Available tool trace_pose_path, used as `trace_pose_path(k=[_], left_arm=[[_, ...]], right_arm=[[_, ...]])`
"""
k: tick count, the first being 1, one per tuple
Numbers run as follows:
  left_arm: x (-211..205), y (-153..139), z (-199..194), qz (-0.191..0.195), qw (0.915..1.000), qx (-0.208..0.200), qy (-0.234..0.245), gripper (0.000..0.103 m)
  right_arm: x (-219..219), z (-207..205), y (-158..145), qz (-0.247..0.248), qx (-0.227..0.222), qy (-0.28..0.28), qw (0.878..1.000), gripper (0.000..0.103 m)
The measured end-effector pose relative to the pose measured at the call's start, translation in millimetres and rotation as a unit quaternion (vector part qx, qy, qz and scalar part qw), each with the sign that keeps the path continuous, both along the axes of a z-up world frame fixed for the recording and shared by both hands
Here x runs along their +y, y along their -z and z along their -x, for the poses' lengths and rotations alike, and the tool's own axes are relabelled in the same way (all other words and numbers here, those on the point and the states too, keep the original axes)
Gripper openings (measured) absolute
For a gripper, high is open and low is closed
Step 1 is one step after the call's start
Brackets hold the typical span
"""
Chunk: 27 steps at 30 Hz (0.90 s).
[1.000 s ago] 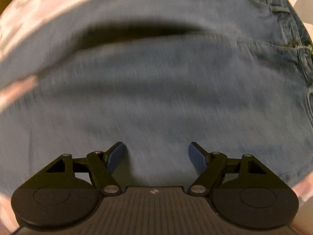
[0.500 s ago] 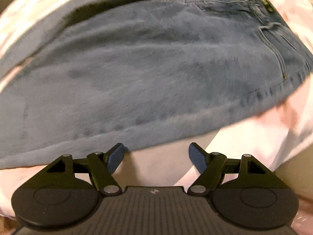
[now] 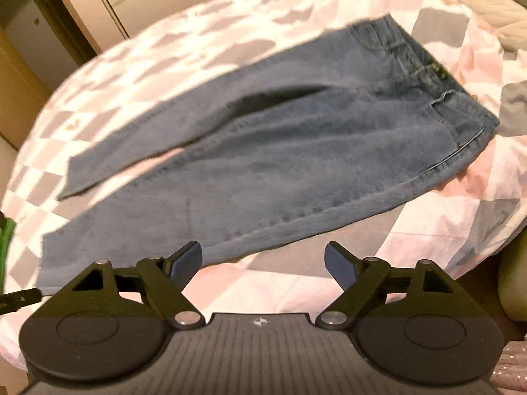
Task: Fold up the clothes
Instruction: 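Release the hem and withdraw both grippers above the flattened jeans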
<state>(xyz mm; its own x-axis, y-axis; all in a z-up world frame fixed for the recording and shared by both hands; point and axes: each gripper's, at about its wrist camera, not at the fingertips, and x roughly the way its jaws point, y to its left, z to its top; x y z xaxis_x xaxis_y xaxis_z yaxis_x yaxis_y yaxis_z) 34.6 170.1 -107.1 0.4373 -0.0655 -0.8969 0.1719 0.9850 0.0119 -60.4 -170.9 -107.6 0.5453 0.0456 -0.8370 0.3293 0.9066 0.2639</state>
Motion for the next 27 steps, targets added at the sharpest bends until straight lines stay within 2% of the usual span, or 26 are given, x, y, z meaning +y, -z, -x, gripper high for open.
trace_pose_path(k=[8, 12, 21, 27], left_arm=[[-17, -47, 32, -0.014, 0.9992, -0.031, 0.019, 0.047], [-29, -66, 38, -0.018, 0.9986, -0.047, 0.016, 0.055], [-83, -73, 34, -0.013, 0.9986, -0.05, -0.009, 0.057], [-122, -75, 27, -0.011, 0.9975, -0.053, -0.046, 0.057]], right_arm=[[6, 24, -37, -0.005, -0.026, -0.007, 1.0, 0.089], [-1, 26, -48, -0.005, -0.034, -0.019, 0.999, 0.091], [-48, 11, -50, -0.001, -0.026, -0.068, 0.997, 0.091], [-89, -15, -52, 0.011, -0.025, -0.106, 0.994, 0.091]])
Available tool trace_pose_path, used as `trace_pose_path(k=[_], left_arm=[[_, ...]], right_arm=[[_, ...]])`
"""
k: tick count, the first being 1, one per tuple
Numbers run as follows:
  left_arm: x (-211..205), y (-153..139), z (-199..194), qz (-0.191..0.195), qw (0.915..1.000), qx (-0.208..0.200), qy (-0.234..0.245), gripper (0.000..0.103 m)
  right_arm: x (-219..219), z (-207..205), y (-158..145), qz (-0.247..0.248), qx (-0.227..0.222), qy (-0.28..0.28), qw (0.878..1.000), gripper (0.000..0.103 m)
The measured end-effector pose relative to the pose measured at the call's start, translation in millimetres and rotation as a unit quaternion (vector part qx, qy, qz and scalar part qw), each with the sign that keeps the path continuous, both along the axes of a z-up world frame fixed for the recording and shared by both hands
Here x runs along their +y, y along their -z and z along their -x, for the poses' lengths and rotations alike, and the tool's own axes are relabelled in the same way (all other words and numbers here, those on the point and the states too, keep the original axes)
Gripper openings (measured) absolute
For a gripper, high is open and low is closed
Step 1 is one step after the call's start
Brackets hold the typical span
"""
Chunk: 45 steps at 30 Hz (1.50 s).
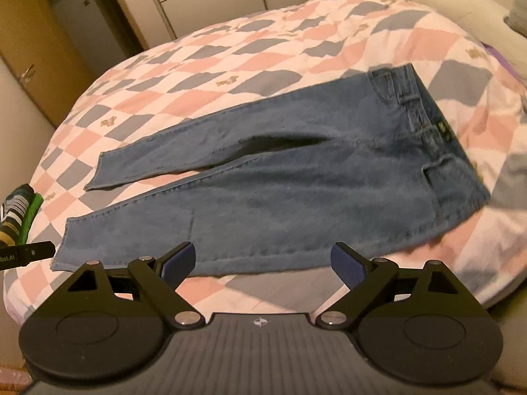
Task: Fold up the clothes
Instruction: 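Release the hem and withdraw both grippers above the flattened jeans, then move both grippers toward the jeans legs to begin folding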
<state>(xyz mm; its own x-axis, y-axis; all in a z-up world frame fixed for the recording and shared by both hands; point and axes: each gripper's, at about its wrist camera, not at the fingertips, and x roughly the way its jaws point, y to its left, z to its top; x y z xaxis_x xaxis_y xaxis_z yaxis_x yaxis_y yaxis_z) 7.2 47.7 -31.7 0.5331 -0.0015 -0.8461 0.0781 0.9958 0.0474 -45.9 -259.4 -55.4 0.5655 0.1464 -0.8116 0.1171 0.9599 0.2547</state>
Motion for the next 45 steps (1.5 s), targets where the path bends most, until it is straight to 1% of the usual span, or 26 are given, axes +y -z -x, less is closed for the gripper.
trace_pose_path(k=[5, 7, 11, 22, 28, 36, 45], left_arm=[[-23, -3, 1, -0.003, 0.9995, 0.002, -0.03, 0.059], [-30, -4, 3, -0.005, 0.9992, 0.002, -0.039, 0.062], [-45, -6, 6, -0.015, 0.9985, 0.001, -0.052, 0.062], [-76, -2, 5, -0.035, 0.9968, 0.013, -0.071, 0.062], [-92, -3, 4, -0.043, 0.997, 0.014, -0.063, 0.062], [-99, 0, 7, -0.049, 0.9964, 0.022, -0.066, 0.062], [-72, 8, 10, -0.057, 0.9935, 0.038, -0.091, 0.064]], right_arm=[[-22, -20, 0, 0.008, 0.005, -0.033, 0.999, 0.092], [-29, -25, 1, 0.01, 0.008, -0.045, 0.999, 0.092], [-43, -33, 6, 0.005, 0.015, -0.06, 0.998, 0.092], [-79, -34, 15, 0.019, 0.028, -0.059, 0.998, 0.092], [-96, -32, 18, 0.015, 0.031, -0.05, 0.998, 0.092], [-97, -35, 20, 0.01, 0.036, -0.061, 0.997, 0.092], [-66, -47, 30, 0.004, 0.054, -0.097, 0.994, 0.093]])
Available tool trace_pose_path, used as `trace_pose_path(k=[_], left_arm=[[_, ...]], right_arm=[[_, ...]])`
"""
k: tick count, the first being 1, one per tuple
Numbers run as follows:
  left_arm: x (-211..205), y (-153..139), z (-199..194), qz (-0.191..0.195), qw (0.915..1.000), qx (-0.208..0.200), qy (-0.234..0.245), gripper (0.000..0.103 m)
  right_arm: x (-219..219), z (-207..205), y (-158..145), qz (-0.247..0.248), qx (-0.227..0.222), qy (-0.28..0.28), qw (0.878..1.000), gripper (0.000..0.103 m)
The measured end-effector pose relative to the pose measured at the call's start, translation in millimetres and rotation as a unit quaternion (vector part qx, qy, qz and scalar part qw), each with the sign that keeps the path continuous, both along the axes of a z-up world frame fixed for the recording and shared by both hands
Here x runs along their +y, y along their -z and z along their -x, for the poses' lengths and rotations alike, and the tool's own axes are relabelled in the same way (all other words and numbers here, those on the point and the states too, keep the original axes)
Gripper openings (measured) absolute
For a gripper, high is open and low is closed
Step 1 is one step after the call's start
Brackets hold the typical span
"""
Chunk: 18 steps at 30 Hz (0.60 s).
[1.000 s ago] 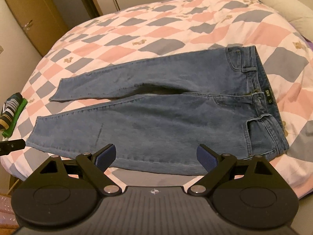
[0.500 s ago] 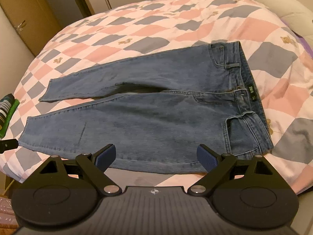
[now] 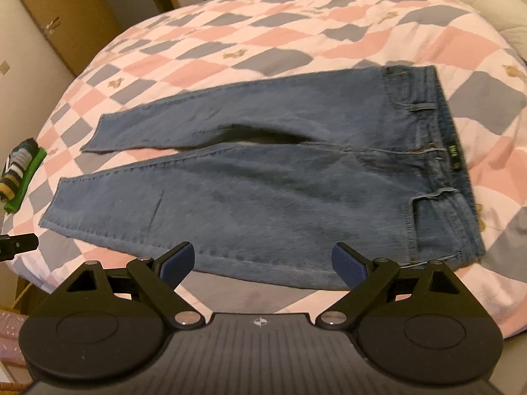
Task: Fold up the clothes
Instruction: 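Move both grippers toward the jeans legs to begin folding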
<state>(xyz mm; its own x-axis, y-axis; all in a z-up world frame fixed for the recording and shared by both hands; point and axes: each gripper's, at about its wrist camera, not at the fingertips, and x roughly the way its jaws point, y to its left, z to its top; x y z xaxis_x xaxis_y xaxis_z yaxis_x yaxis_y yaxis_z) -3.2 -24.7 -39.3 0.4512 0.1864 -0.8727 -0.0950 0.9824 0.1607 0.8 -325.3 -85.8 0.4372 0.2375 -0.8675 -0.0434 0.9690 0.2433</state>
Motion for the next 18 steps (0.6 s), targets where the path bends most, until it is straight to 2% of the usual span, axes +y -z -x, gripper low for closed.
trace_pose_path(k=[5, 8, 14, 18], left_arm=[[14, 8, -13, 0.006, 0.9999, 0.012, -0.003, 0.064], [15, 14, -32, 0.014, 0.9997, 0.016, 0.014, 0.064], [4, 39, -96, 0.039, 0.9955, 0.033, 0.08, 0.064], [-3, 58, -147, 0.057, 0.9878, 0.034, 0.141, 0.064]], right_arm=[[13, -14, 7, -0.001, 0.011, -0.004, 1.0, 0.093], [15, -29, 11, -0.008, 0.011, 0.003, 1.0, 0.092], [12, -72, 23, -0.065, -0.016, 0.028, 0.997, 0.084], [13, -109, 36, -0.096, -0.029, 0.023, 0.995, 0.079]])
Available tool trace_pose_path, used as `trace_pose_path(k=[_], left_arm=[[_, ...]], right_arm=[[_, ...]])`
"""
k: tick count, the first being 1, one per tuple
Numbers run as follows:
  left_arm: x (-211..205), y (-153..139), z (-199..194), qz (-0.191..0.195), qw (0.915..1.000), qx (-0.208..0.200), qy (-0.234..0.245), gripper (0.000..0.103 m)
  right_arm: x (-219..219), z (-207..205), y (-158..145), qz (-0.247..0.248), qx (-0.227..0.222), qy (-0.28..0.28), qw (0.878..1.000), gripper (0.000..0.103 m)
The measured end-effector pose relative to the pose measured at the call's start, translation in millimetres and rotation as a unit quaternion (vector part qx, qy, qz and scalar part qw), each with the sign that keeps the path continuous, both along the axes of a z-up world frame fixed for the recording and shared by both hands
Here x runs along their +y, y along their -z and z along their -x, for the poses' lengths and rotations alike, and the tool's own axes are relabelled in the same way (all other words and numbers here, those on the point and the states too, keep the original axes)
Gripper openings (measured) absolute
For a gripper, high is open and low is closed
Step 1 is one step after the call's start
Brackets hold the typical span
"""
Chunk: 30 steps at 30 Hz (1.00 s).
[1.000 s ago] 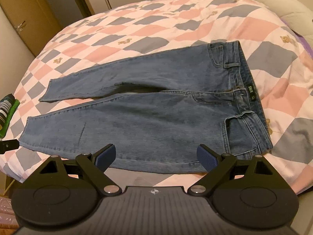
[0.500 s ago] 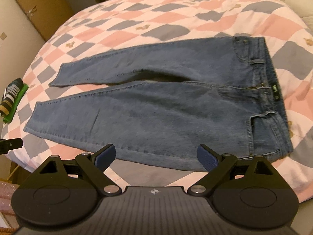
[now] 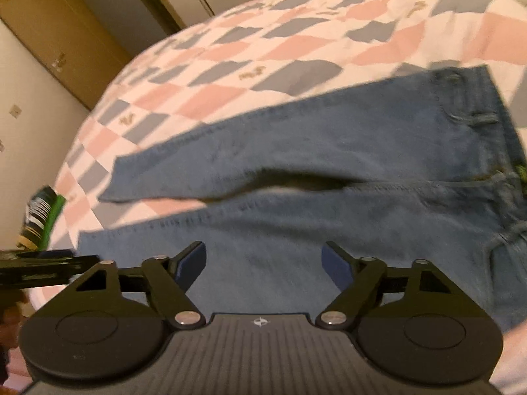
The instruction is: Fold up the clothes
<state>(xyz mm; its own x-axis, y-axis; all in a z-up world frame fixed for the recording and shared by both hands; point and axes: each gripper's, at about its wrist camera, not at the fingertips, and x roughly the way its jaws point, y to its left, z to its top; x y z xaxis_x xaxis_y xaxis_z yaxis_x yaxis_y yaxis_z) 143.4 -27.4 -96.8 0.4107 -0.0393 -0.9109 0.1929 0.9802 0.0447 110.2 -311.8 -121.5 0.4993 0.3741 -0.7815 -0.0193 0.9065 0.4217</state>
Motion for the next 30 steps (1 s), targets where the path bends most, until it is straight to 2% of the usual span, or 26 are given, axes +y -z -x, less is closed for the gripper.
trace_pose_path(k=[5, 11, 15, 19, 21, 25, 30], left_arm=[[-11, 25, -62, 0.018, 0.9975, -0.003, 0.068, 0.063], [-22, 67, -132, 0.047, 0.9881, 0.003, 0.147, 0.06], [-28, 89, -181, 0.076, 0.9752, -0.003, 0.208, 0.059], [-43, 108, -232, 0.074, 0.9579, -0.012, 0.277, 0.058], [-48, 115, -252, 0.075, 0.9525, -0.014, 0.295, 0.058], [-49, 125, -285, 0.094, 0.9483, -0.011, 0.303, 0.057], [-52, 144, -313, 0.073, 0.9379, 0.002, 0.339, 0.057]], right_arm=[[0, -53, 29, -0.002, 0.006, -0.016, 1.0, 0.078], [-25, -120, 67, 0.005, 0.029, -0.066, 0.997, 0.077], [-43, -174, 84, 0.005, 0.024, -0.135, 0.991, 0.077], [-52, -227, 97, 0.005, 0.01, -0.198, 0.98, 0.077], [-51, -248, 103, -0.001, 0.0, -0.214, 0.977, 0.075], [-51, -285, 114, -0.012, -0.016, -0.234, 0.972, 0.073], [-49, -323, 128, -0.001, -0.019, -0.266, 0.964, 0.07]])
